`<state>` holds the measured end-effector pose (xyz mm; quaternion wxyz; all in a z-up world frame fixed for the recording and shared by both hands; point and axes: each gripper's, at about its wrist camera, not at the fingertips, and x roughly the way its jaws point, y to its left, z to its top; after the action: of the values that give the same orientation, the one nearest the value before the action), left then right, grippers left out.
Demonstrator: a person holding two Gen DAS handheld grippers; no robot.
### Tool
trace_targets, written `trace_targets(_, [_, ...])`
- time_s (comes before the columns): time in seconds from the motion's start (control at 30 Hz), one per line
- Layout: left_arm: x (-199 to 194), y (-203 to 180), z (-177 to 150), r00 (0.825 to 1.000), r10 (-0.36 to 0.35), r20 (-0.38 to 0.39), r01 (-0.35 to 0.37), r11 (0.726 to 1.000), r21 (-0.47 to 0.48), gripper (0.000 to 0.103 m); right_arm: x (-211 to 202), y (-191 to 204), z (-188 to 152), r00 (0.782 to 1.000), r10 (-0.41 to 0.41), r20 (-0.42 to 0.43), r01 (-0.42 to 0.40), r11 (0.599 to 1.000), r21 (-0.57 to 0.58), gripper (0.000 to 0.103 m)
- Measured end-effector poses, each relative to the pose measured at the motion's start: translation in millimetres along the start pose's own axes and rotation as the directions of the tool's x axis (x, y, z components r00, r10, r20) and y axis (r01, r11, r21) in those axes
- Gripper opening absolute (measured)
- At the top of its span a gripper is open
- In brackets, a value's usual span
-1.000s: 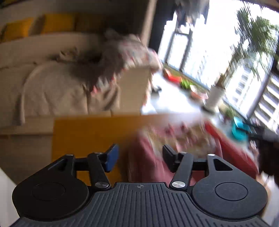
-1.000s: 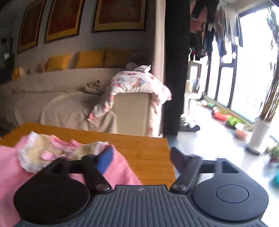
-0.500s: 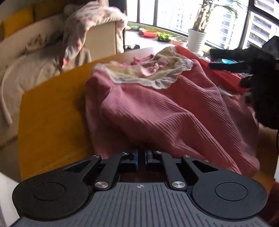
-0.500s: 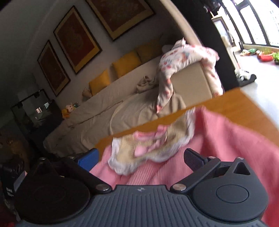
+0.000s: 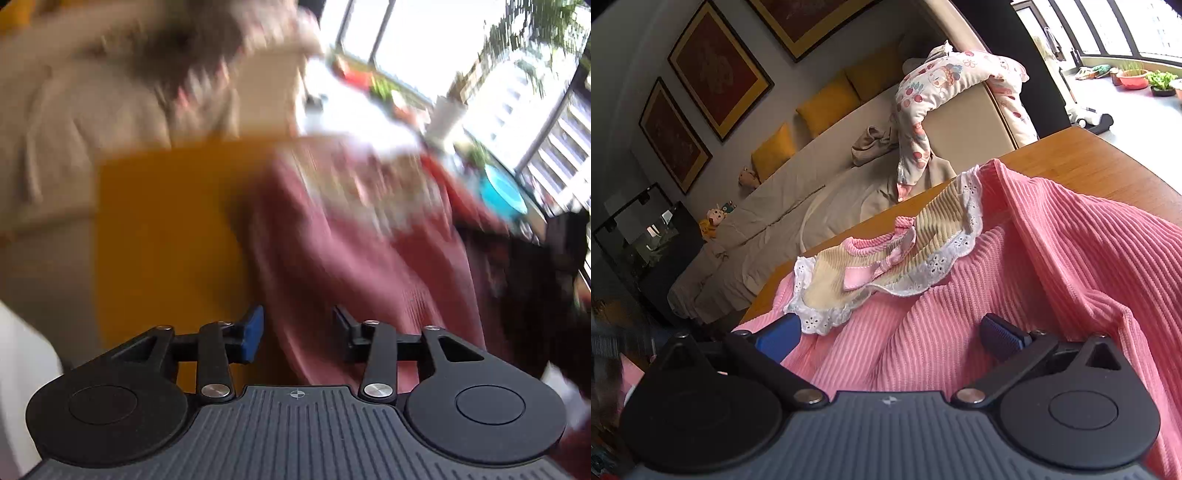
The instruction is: Fold clothes
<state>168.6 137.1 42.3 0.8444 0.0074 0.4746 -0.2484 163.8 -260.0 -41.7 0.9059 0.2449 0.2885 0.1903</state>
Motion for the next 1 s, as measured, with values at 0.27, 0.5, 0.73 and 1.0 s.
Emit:
trace_targets(0.27, [32,-46,-11,0.991,0.130,0.033,-0.134,0.966,0.223,0.003,0,-1,0,1.000,0.000,0.002,0.000,1.000,0.001,0.103])
trace_targets(0.5, [-55,-38,45,0.844,0.321,0.429,-0.431,0.882,0.188,0.003,1,4,0,1.000,-0.017,-0.011,0.016,0.999,-0.029,0.103])
trace_targets(0.73, [-25,-23,24,0.891,0.357,0.279,-0.405,0.904,0.137,0.024,-1,6,-2,1.000,-0.011,-0.020,0.010,1.000,-0.018,0.103])
trace_targets(1.0, [-72,-11,-2,0.858,0.320,0.403,-0.316,0.946,-0.078,0.067,4,19,-1,0.996,-0.046,-0.072,0.039,0.995,-0.088,0.103])
